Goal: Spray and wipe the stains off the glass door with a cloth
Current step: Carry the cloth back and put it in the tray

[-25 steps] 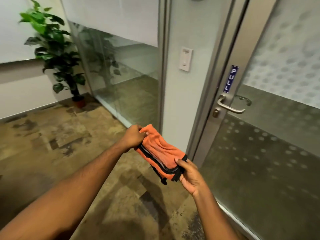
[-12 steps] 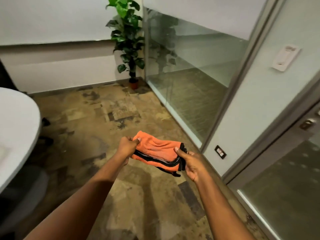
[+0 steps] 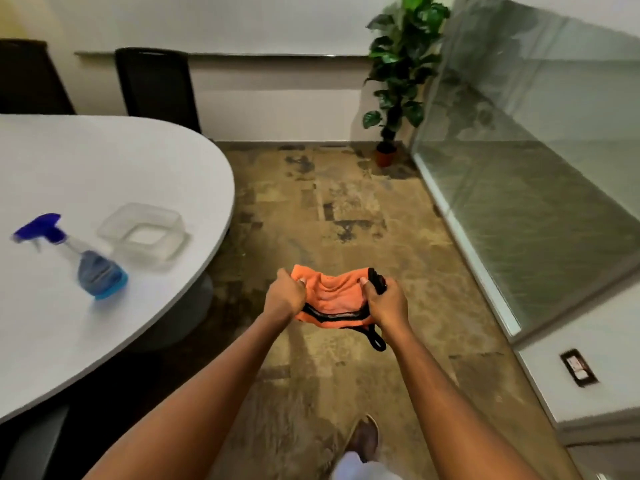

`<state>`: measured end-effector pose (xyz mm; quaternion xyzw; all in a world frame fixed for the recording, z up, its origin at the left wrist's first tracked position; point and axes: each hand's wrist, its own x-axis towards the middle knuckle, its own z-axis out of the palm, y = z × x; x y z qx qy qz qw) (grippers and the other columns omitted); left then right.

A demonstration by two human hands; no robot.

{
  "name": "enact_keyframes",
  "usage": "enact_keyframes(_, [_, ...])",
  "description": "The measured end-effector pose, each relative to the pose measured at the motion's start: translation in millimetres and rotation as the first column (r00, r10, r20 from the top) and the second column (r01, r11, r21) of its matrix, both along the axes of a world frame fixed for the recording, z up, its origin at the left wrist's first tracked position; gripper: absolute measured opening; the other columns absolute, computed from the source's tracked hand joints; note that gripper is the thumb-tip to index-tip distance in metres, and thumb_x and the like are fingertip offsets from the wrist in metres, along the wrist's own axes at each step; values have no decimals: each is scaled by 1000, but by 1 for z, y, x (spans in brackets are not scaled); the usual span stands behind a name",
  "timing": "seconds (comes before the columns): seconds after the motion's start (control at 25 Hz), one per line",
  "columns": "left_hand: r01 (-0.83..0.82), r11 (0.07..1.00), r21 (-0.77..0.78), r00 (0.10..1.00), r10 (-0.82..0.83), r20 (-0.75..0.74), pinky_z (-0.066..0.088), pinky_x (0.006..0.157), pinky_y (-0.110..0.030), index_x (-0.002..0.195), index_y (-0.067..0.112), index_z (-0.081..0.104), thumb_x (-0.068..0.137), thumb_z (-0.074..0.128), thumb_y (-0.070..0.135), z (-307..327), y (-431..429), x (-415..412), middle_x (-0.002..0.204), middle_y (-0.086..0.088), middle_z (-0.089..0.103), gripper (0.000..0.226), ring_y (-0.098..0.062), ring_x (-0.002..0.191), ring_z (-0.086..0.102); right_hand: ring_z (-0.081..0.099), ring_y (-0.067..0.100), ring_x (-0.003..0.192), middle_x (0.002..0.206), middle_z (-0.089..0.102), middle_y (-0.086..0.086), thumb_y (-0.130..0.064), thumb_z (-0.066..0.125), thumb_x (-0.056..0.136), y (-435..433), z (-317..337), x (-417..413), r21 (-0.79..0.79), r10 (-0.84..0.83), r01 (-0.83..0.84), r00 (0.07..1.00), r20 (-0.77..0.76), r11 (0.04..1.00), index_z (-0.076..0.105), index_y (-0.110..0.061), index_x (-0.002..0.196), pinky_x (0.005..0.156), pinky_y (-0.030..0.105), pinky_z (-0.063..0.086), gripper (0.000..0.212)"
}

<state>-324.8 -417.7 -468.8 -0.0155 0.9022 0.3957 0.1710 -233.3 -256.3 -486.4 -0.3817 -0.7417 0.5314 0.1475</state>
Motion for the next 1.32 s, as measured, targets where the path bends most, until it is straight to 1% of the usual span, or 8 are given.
enact_keyframes(0.2, [-241,967,87,970,243,-20,41,84,-37,117,3,46,98,47,25,-8,-28,-46,118,-21,63,30,-40,113,59,62,27,94,106,66,11,-25,65,87,-13,-4,-97,-75,197,-196,980,12,978,57,-9,112,73,32,47,31])
enact_keyframes(0.36, [-443,880,171,896,432,99,50,95,-42,122,-3,53,97,47,21,-5,-53,-94,122,-21,62,35,-35,112,60,63,24,97,109,67,9,-20,65,88,-24,2,-178,-119,409,-405,912,9,906,59,-11,116,84,37,52,31])
enact_keyframes(0.52, [-600,765,234,800,585,136,52,64,-32,118,-9,57,88,56,10,5,-72,-141,115,-27,65,35,-37,102,65,61,22,93,105,66,8,-20,65,87,-42,21,-261,-45,582,-581,813,4,812,59,-10,114,74,30,46,30])
enact_keyframes(0.68, [-716,674,183,697,678,231,56,81,-41,116,-4,56,86,58,12,4,-99,-174,113,-24,64,35,-37,100,65,56,18,88,99,60,2,-19,66,86,-77,31,-315,24,686,-686,728,15,727,56,-11,115,71,27,41,31])
enact_keyframes(0.8, [-777,621,106,628,753,197,55,75,-39,114,-2,58,87,55,13,-1,-130,-207,111,-22,64,31,-33,91,63,54,17,85,94,57,0,-17,66,87,-112,35,-357,96,748,-745,664,11,660,57,-11,112,72,27,40,27])
enact_keyframes(0.96, [-821,564,88,570,812,126,56,78,-41,103,-1,65,84,57,15,-11,-169,-250,96,-19,69,25,-34,86,67,55,13,87,100,63,3,-13,63,87,-164,33,-412,182,790,-775,613,-16,605,60,-12,113,76,23,40,26])
enact_keyframes(1.16, [-883,455,116,469,866,176,52,73,-34,107,1,61,91,57,17,-30,-228,-323,104,-18,68,23,-30,86,65,60,22,107,116,67,7,-9,56,88,-237,24,-488,187,799,-785,601,-4,591,61,-14,121,81,22,41,33])
enact_keyframes(1.32, [-896,427,125,444,873,201,55,83,-37,112,-1,63,92,56,18,-47,-256,-362,109,-19,70,29,-34,97,67,60,24,111,119,66,8,-7,56,88,-276,14,-535,165,796,-787,605,23,594,62,-13,121,87,24,42,35])
